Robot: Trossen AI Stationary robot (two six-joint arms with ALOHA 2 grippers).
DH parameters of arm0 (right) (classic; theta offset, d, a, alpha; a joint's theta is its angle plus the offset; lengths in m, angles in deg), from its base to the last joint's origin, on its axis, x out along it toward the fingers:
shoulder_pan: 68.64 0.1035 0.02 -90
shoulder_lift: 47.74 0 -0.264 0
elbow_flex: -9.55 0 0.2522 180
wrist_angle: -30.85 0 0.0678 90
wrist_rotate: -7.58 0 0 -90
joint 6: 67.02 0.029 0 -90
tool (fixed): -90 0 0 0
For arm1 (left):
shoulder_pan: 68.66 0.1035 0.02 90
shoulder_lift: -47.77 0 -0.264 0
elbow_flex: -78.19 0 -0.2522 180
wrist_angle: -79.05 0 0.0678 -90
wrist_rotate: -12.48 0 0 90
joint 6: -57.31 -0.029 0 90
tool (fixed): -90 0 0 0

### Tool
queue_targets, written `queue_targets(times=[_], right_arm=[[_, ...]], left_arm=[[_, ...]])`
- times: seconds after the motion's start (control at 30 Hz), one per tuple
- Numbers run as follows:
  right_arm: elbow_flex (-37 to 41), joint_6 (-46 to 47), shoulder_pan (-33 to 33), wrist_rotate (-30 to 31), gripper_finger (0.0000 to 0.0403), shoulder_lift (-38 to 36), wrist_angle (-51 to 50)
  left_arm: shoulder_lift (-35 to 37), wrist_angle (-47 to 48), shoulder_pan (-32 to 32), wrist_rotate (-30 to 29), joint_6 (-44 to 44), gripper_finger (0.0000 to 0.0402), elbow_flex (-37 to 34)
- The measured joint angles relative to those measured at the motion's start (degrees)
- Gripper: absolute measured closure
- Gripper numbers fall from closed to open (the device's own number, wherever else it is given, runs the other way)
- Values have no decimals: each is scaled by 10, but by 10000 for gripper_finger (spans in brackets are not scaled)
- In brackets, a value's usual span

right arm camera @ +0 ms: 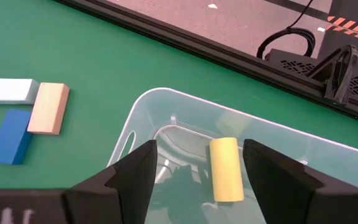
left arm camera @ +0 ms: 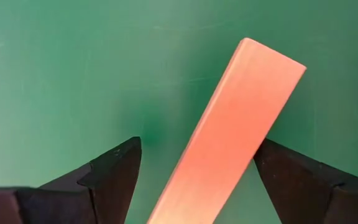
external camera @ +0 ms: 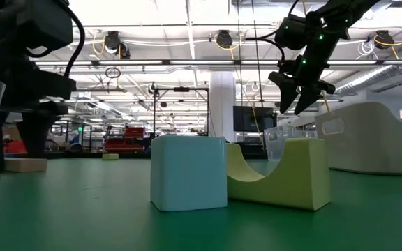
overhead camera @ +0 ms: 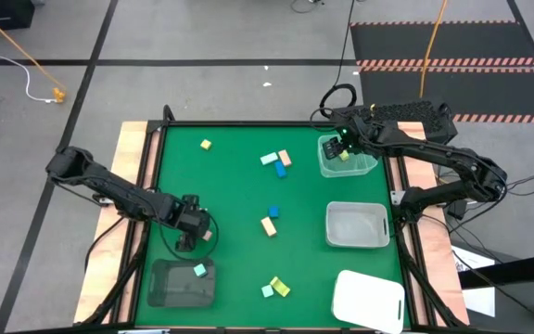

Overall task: Sort & place blocks by color
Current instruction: Put the bottom left pink block into the gray bin

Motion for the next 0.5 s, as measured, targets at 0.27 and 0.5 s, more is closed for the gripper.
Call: queue_targets(times=[0.27, 0.5], right_arm=[[0, 0, 0, 0, 179, 0, 0], [0, 0, 1, 0, 192, 0, 3]], left_arm=[[-1, -33, -1, 11, 93, 239, 1], [-3, -72, 13, -11, 221, 273, 0]])
